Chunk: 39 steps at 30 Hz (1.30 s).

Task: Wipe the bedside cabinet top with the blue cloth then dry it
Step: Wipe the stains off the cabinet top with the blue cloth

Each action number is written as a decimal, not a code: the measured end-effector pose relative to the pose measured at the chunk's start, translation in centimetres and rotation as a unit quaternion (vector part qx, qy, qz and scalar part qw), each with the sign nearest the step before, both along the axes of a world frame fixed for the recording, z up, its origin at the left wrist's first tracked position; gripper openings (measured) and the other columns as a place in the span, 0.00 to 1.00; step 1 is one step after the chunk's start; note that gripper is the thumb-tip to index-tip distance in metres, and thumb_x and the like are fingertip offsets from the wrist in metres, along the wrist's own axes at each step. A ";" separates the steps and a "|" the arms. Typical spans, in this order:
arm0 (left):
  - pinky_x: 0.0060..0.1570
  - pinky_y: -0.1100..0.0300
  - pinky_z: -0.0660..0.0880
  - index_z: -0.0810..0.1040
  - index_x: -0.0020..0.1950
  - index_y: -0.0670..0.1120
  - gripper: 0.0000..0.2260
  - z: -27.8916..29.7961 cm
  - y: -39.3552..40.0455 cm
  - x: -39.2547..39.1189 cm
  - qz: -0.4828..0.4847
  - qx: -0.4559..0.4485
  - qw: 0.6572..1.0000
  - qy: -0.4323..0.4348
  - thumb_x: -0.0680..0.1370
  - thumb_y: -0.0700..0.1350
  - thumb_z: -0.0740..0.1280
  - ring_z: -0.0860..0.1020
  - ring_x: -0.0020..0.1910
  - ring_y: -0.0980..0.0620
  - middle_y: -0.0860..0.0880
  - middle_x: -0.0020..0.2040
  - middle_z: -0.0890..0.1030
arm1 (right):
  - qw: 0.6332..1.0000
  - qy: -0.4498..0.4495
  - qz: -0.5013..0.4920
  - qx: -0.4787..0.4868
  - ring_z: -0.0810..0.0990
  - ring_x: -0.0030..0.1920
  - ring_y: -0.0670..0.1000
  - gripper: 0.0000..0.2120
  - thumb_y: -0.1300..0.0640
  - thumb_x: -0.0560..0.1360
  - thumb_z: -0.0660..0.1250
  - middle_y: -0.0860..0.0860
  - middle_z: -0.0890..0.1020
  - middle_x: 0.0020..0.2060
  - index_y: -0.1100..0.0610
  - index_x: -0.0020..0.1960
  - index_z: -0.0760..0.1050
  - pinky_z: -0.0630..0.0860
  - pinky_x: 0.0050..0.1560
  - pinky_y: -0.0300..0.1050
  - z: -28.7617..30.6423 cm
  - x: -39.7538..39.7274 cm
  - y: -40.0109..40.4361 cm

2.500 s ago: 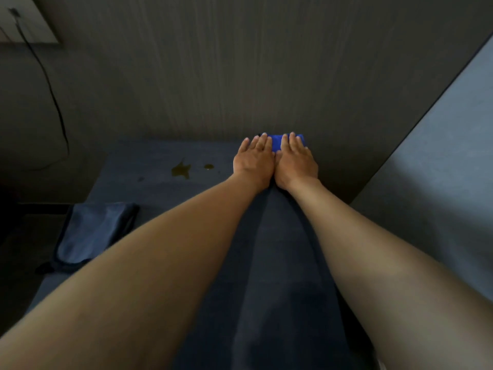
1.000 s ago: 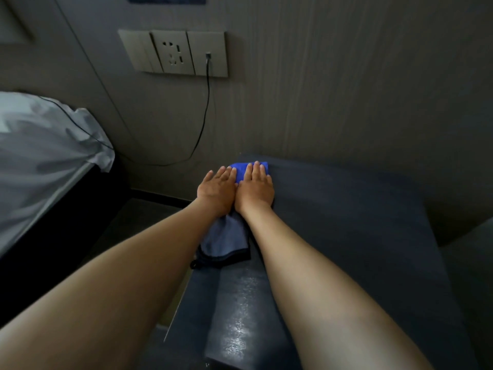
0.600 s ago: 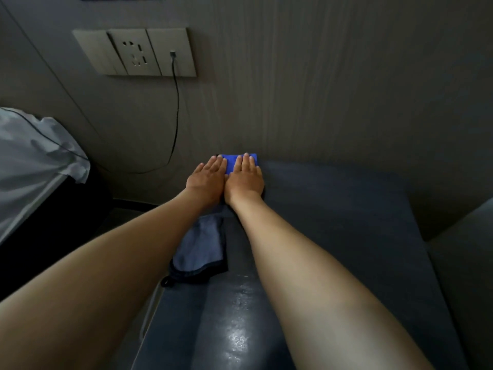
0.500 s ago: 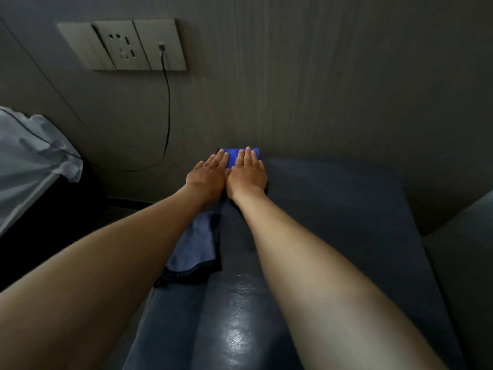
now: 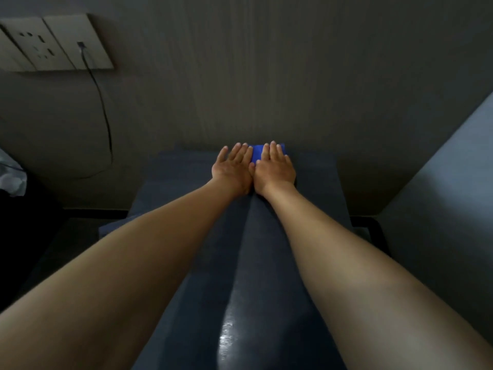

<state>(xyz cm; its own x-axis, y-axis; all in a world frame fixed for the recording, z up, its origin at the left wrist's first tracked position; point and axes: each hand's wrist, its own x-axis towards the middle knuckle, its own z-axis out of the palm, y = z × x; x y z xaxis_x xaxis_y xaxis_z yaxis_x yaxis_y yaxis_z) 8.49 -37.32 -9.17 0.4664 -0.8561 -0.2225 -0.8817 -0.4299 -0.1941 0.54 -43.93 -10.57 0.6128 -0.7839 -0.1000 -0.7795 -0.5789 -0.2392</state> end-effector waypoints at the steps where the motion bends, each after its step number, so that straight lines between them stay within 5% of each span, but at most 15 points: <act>1: 0.76 0.49 0.37 0.38 0.81 0.44 0.27 0.0 -0.9 -1.3 -0.003 -0.003 1.000 0.008 0.85 0.52 0.43 0.38 0.80 0.52 0.49 0.82 0.40 | 1.000 -0.003 -0.005 -0.001 0.42 0.80 0.53 0.32 0.47 0.84 0.48 0.56 0.44 0.80 0.61 0.80 0.43 0.45 0.79 0.50 0.0 -1.4 -0.8; 11: 0.77 0.49 0.38 0.38 0.80 0.42 0.26 0.0 -6.7 -10.5 -0.051 -0.011 0.998 0.019 0.85 0.50 0.41 0.38 0.80 0.50 0.48 0.82 0.40 | 0.998 -0.019 -0.052 0.002 0.46 0.80 0.55 0.31 0.48 0.84 0.49 0.58 0.46 0.80 0.62 0.80 0.43 0.50 0.78 0.53 -0.2 -11.1 -6.1; 20: 0.77 0.49 0.36 0.37 0.80 0.44 0.26 0.2 -6.1 -10.5 -0.053 -0.009 0.998 0.035 0.85 0.51 0.40 0.38 0.80 0.51 0.49 0.81 0.38 | 0.998 0.020 -0.055 -0.019 0.46 0.80 0.56 0.31 0.49 0.84 0.50 0.58 0.47 0.80 0.62 0.80 0.43 0.49 0.79 0.54 0.1 -11.2 -5.8; 39: 0.76 0.48 0.37 0.36 0.80 0.46 0.26 1.1 15.0 8.5 0.131 0.040 0.990 0.034 0.85 0.52 0.40 0.38 0.80 0.51 0.51 0.81 0.37 | 0.993 0.015 0.116 0.008 0.41 0.80 0.53 0.31 0.49 0.84 0.47 0.57 0.43 0.80 0.62 0.80 0.41 0.42 0.78 0.50 0.5 9.9 13.7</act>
<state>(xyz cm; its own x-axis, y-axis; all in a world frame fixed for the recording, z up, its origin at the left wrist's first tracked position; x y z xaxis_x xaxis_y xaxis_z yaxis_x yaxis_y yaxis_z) 17.01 -22.32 -8.08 0.6519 -0.6858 -0.3236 -0.7541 -0.6313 -0.1813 10.48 -30.21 -10.11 0.7734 -0.6197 -0.1331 -0.6324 -0.7402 -0.2284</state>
